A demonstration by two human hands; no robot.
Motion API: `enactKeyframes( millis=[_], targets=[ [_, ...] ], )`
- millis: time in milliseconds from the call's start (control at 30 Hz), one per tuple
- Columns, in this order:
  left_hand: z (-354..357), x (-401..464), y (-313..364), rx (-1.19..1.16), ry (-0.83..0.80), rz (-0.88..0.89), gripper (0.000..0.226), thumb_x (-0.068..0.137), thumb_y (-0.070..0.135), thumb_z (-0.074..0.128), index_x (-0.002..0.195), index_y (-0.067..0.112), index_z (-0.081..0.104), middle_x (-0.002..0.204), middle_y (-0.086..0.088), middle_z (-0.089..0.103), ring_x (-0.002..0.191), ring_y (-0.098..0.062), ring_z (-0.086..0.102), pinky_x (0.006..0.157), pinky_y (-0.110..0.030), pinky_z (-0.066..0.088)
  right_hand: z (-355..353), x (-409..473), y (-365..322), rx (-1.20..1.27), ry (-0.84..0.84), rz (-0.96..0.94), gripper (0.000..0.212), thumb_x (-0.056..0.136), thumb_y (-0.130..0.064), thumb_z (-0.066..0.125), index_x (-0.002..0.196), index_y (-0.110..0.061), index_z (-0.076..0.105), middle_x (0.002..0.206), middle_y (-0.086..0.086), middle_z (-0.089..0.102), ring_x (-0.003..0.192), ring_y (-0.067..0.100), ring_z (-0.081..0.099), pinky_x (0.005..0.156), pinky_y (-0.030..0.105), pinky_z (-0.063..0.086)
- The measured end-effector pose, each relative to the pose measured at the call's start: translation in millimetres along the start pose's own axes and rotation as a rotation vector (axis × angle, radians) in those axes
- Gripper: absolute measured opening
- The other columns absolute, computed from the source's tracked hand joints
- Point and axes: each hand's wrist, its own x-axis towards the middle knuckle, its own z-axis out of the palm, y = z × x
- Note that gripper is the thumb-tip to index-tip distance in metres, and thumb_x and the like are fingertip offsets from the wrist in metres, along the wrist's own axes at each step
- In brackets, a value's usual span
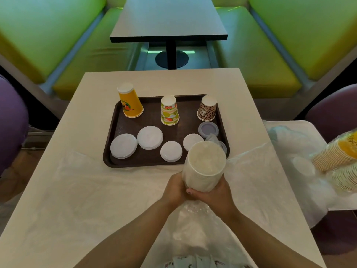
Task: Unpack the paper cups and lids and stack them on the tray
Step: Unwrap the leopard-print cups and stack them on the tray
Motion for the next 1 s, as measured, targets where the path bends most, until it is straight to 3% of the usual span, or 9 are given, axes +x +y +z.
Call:
enactKeyframes(
  millis=[133,300,467,567,633,700,800,900,1000],
  targets=[
    [3.3,-0.1,2.1,0.050,-0.042,-0.015,0.030,0.065,0.032,0.071,0.094,0.029,0.063,0.093,0.012,0.066,0.088,0.007,0.062,0.077,-0.017,0.053,5.2,4.1,6.3,-0.016,0.041,0.029,0.089,0.049,-0.014,0.094,0.125,-0.015,0.048,0.099,-0.026,0.055,0.089,-0.015,0.053,0.071,-0.001,0.041],
    [-11.5,8.9,-1.2,0.198,-0.257,-0.031,0.062,0.060,0.001,0.084,0.114,0.014,0.057,0.097,0.017,0.059,0.089,0.003,0.058,0.072,-0.007,0.045,3.9,2.5,29.0,-0.017,0.010,0.121,0.065,0.050,-0.016,0.094,0.107,-0.008,0.065,0.089,-0.010,0.070,0.082,-0.002,0.066,0.064,0.011,0.050],
    [-23.2,-3.7,21.0,0.029,-0.280,0.059,0.106,0.051,0.005,0.092,0.140,0.012,0.035,0.129,0.015,0.050,0.117,0.012,0.047,0.095,-0.009,0.040,-0.2,1.6,40.1,0.036,-0.048,0.169,0.060,0.049,-0.031,0.088,0.101,-0.011,0.065,0.090,-0.003,0.070,0.087,0.009,0.068,0.071,0.028,0.055],
    [-18.6,-9.5,36.3,-0.094,-0.191,0.045,0.092,0.050,-0.002,0.090,0.130,0.015,0.047,0.114,0.014,0.063,0.111,0.001,0.057,0.089,-0.016,0.046,-2.1,-1.2,38.2,0.028,-0.121,0.140,0.068,0.052,-0.040,0.080,0.110,-0.010,0.062,0.100,0.001,0.069,0.097,0.017,0.066,0.078,0.031,0.055],
    [-16.1,-10.2,39.6,-0.118,-0.161,0.029,0.084,0.049,0.000,0.091,0.121,0.021,0.053,0.105,0.016,0.067,0.107,-0.001,0.060,0.086,-0.018,0.048,-8.0,-0.8,36.4,0.018,-0.206,0.150,0.069,0.057,-0.029,0.083,0.116,-0.004,0.058,0.102,0.005,0.068,0.100,0.024,0.066,0.074,0.027,0.054],
    [-17.2,-11.5,41.9,-0.100,-0.160,0.039,0.087,0.047,0.011,0.093,0.122,0.026,0.052,0.109,0.020,0.066,0.109,0.000,0.059,0.087,-0.016,0.047,-18.3,-2.7,27.1,0.024,-0.306,0.131,0.085,0.057,-0.019,0.090,0.129,-0.010,0.046,0.116,0.000,0.060,0.106,0.010,0.062,0.075,0.013,0.050],
    [-24.3,-13.6,48.1,-0.054,-0.164,0.107,0.098,0.049,0.014,0.094,0.129,0.037,0.041,0.122,0.026,0.057,0.118,0.002,0.052,0.092,-0.012,0.043,-38.1,-10.7,0.0,-0.082,-0.263,-0.010,0.110,0.050,-0.052,0.086,0.138,-0.028,0.026,0.131,-0.020,0.040,0.121,-0.012,0.041,0.085,-0.004,0.032],
    [-27.7,-13.2,56.5,-0.015,-0.153,0.167,0.101,0.052,0.008,0.092,0.130,0.040,0.036,0.123,0.033,0.052,0.118,0.008,0.049,0.090,-0.007,0.040,-47.6,-16.5,-26.0,-0.038,-0.183,-0.165,0.105,0.055,-0.055,0.083,0.134,-0.036,0.017,0.133,-0.028,0.026,0.114,-0.032,0.027,0.088,-0.008,0.025],
    [-19.3,-9.6,53.7,-0.046,-0.174,0.126,0.085,0.054,-0.005,0.088,0.124,0.022,0.048,0.107,0.029,0.063,0.105,0.011,0.057,0.083,-0.007,0.044,-36.8,-15.4,-28.7,0.006,-0.147,-0.163,0.107,0.050,-0.039,0.089,0.136,-0.032,0.025,0.128,-0.026,0.039,0.113,-0.026,0.037,0.088,-0.005,0.030]
  ],
)
